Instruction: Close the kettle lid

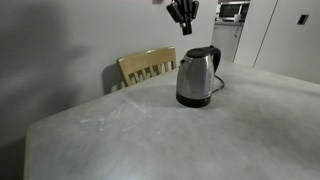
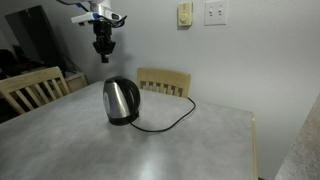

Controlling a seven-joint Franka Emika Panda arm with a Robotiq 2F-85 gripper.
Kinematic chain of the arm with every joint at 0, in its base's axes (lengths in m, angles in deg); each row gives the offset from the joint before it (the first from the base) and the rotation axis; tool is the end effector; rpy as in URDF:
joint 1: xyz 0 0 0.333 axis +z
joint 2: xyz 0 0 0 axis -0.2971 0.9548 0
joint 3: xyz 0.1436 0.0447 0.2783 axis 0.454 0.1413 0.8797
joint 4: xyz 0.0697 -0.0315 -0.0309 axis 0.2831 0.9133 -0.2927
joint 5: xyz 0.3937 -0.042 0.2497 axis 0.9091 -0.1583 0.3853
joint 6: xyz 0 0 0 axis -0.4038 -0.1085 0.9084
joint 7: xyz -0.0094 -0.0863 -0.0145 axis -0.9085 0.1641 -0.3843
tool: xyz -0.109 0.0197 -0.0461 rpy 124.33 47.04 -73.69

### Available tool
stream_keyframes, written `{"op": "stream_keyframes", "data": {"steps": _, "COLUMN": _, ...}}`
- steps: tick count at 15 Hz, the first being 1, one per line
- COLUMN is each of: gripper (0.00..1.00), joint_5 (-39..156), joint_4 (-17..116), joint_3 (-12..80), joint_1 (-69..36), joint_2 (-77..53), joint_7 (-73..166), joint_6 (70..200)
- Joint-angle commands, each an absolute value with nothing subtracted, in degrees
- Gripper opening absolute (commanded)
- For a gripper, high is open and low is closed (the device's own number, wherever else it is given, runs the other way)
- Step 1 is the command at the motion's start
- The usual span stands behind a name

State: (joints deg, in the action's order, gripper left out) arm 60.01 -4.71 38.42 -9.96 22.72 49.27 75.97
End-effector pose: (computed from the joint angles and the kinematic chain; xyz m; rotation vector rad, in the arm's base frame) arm 0.8080 0.1039 0.4158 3.0710 0.0090 -0.3689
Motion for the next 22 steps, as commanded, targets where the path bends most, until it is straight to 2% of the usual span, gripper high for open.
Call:
{"op": "stream_keyframes", "data": {"steps": 1, "gripper": 0.47, "joint_5": 60.8, "joint_4": -6.0, "joint_3": 39.4, "joint_1": -10.4, "joint_2": 23.0, "joint_7": 46.4, "joint_6": 71.4}}
{"op": "stream_keyframes", "data": {"steps": 6, "gripper": 0.83, "joint_5": 63.2, "joint_4": -6.9, "joint_3": 41.0, "joint_1": -10.9, "joint_2": 23.8, "joint_7": 42.8, "joint_6": 66.4}}
{"op": "stream_keyframes", "data": {"steps": 9, "gripper": 0.99, "joint_5": 64.2, "joint_4": -7.4, "joint_3": 41.4, "joint_1": -10.9, "joint_2": 24.1, "joint_7": 42.1, "joint_6": 64.4}}
{"op": "stream_keyframes", "data": {"steps": 17, "gripper": 1.0, "joint_5": 70.7, "joint_4": -8.3, "joint_3": 42.9, "joint_1": -12.3, "joint_2": 24.9, "joint_7": 41.1, "joint_6": 58.4}}
{"op": "stream_keyframes", "data": {"steps": 18, "gripper": 1.0, "joint_5": 68.7, "joint_4": -5.5, "joint_3": 41.1, "joint_1": -10.6, "joint_2": 23.2, "joint_7": 42.3, "joint_6": 61.8}}
{"op": "stream_keyframes", "data": {"steps": 22, "gripper": 1.0, "joint_5": 69.9, "joint_4": -5.6, "joint_3": 42.0, "joint_1": -11.5, "joint_2": 23.3, "joint_7": 41.8, "joint_6": 60.4}}
